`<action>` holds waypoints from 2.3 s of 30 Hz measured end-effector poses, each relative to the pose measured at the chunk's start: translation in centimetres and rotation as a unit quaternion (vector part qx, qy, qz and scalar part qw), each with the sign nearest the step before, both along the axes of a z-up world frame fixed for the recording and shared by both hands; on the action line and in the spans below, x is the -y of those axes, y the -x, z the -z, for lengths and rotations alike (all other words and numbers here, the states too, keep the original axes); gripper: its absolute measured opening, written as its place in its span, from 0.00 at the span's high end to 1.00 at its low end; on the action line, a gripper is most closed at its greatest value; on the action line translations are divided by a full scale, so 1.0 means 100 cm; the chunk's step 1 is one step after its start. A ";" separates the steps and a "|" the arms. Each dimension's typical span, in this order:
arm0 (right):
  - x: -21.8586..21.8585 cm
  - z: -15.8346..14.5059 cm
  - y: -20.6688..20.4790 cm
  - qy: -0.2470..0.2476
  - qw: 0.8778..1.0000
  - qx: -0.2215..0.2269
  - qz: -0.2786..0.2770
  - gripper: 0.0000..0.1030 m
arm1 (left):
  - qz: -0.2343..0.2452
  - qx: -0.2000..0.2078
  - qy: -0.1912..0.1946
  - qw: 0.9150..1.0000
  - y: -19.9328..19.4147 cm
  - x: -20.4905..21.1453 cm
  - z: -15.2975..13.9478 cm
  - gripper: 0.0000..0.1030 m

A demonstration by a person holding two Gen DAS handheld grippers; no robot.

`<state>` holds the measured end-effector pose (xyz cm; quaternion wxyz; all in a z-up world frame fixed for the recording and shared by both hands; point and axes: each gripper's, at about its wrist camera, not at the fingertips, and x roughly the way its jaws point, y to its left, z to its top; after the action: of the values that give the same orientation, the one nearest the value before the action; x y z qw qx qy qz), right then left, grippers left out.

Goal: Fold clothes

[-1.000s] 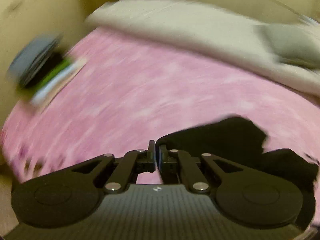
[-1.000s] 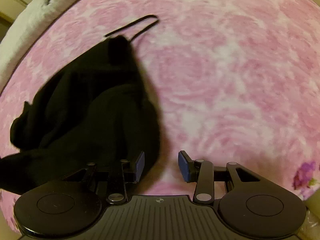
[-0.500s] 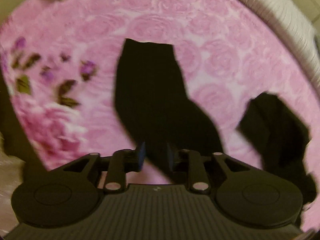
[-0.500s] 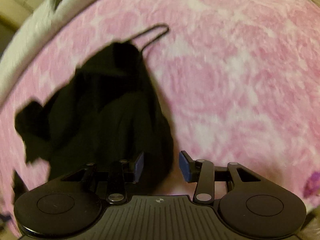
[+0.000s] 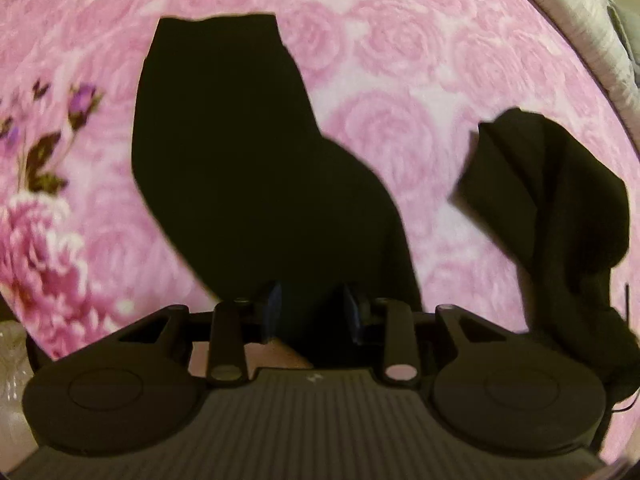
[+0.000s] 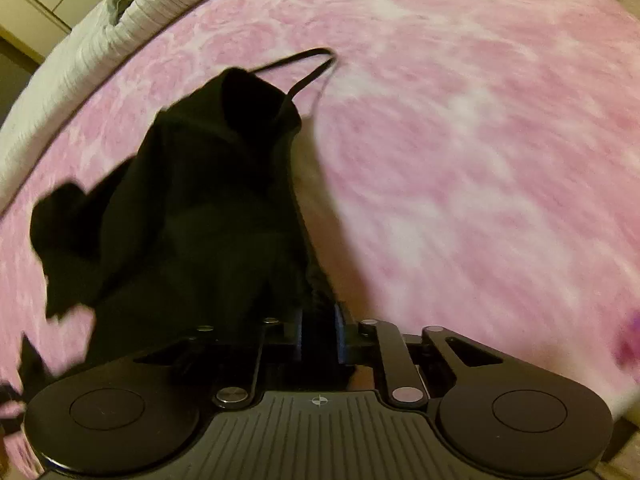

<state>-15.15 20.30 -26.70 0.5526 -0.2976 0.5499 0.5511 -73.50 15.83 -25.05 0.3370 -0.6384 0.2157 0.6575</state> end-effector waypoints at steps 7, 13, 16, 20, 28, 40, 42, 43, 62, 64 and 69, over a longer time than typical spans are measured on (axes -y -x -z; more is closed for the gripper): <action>0.058 0.001 -0.041 0.046 0.992 -0.002 0.114 0.92 | 0.062 0.007 0.012 0.998 -0.005 0.007 -0.010 0.70; 0.046 -0.001 -0.020 -0.009 0.990 -0.051 0.128 0.34 | -0.003 0.027 -0.019 0.999 0.007 -0.006 0.003 0.57; 0.037 0.020 -0.005 0.013 0.990 -0.045 0.135 0.34 | -0.050 0.042 -0.025 0.998 0.015 -0.014 0.021 0.52; 0.033 0.032 0.021 0.015 0.994 -0.014 0.103 0.70 | 0.011 0.032 0.006 0.999 0.004 -0.026 0.045 0.95; 0.105 -0.003 0.031 -0.026 0.999 0.026 0.005 0.98 | 0.054 0.024 -0.017 0.998 0.026 0.050 -0.006 0.99; 0.121 0.015 0.025 0.023 0.996 -0.013 0.086 0.97 | 0.032 0.024 0.015 0.999 0.055 0.103 0.006 1.00; 0.121 0.015 0.022 0.027 0.995 -0.020 0.098 0.96 | 0.037 0.022 -0.001 0.999 0.050 0.099 0.004 0.94; 0.123 0.014 0.020 0.028 0.993 -0.025 0.110 0.93 | 0.040 0.016 -0.006 0.999 0.048 0.096 0.002 0.92; 0.119 0.051 -0.011 0.028 0.953 -0.114 0.280 0.56 | 0.192 -0.141 0.028 0.971 0.009 -0.035 0.038 0.53; 0.117 0.053 -0.011 0.029 0.950 -0.118 0.288 0.56 | 0.208 -0.153 0.050 0.965 0.004 -0.040 0.054 0.52; 0.101 0.034 -0.002 0.016 0.962 -0.104 0.252 0.93 | 0.192 -0.127 0.003 0.973 0.017 -0.033 0.037 1.00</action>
<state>-14.92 10.16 -30.09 0.6084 -0.0991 0.6705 0.4129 -75.17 19.16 -28.75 0.4246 -0.4972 0.3770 0.6560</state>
